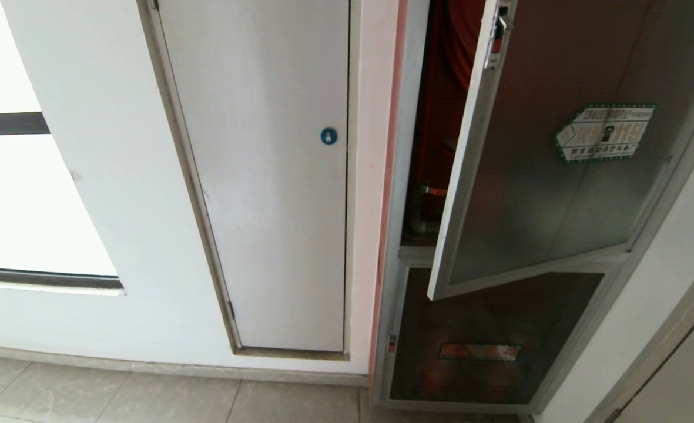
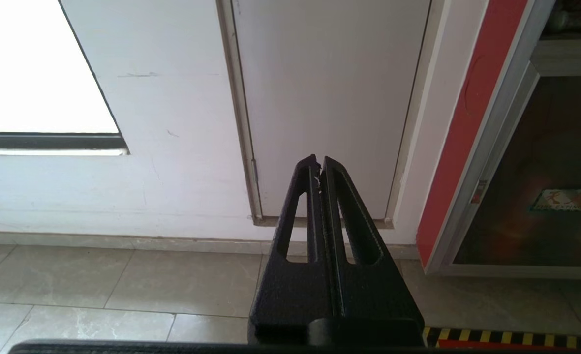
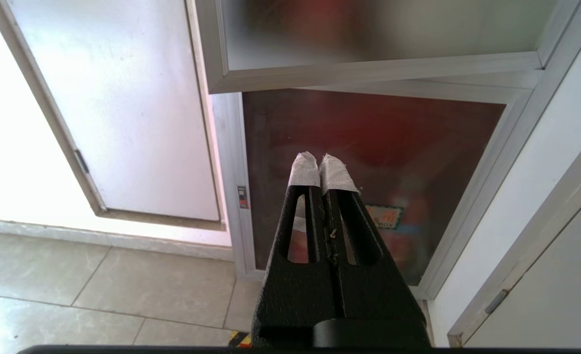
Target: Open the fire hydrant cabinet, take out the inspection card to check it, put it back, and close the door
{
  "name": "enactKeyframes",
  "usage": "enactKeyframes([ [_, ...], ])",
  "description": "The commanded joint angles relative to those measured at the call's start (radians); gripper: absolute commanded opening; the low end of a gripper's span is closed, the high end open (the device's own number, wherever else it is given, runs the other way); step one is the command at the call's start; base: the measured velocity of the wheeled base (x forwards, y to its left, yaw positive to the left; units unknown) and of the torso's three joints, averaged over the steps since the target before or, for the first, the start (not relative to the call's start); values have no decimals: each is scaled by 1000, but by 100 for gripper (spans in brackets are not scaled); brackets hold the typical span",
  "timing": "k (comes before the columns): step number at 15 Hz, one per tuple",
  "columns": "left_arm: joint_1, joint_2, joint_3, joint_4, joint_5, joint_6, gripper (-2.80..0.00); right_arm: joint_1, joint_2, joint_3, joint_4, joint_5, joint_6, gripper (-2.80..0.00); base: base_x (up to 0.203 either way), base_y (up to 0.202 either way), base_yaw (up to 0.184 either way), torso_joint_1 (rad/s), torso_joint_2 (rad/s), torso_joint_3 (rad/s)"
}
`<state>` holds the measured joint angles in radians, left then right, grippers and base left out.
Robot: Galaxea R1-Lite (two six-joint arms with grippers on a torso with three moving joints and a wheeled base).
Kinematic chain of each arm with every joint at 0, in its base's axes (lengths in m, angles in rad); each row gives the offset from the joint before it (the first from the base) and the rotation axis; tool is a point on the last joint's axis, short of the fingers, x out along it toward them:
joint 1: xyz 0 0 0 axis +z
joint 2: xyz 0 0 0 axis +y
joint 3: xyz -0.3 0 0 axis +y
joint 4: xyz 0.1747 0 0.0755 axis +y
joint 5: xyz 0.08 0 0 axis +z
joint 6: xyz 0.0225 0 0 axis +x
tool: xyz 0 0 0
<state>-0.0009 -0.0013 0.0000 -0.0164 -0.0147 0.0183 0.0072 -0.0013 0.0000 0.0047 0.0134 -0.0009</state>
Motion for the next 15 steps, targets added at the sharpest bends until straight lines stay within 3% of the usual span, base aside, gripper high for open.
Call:
enactKeyframes([
  [1, 1, 0, 6, 0, -1, 0, -280, 0, 0, 0, 0, 0, -1, -280, 0, 0, 0, 0, 0, 0],
  [12, 1, 0, 6, 0, -1, 0, -280, 0, 0, -9, 3, 0, -6, -280, 0, 0, 0, 0, 0, 0],
  [15, 0, 0, 6, 0, -1, 0, -280, 0, 5, -120, 39, 18, -5, -280, 0, 0, 0, 0, 0, 0],
])
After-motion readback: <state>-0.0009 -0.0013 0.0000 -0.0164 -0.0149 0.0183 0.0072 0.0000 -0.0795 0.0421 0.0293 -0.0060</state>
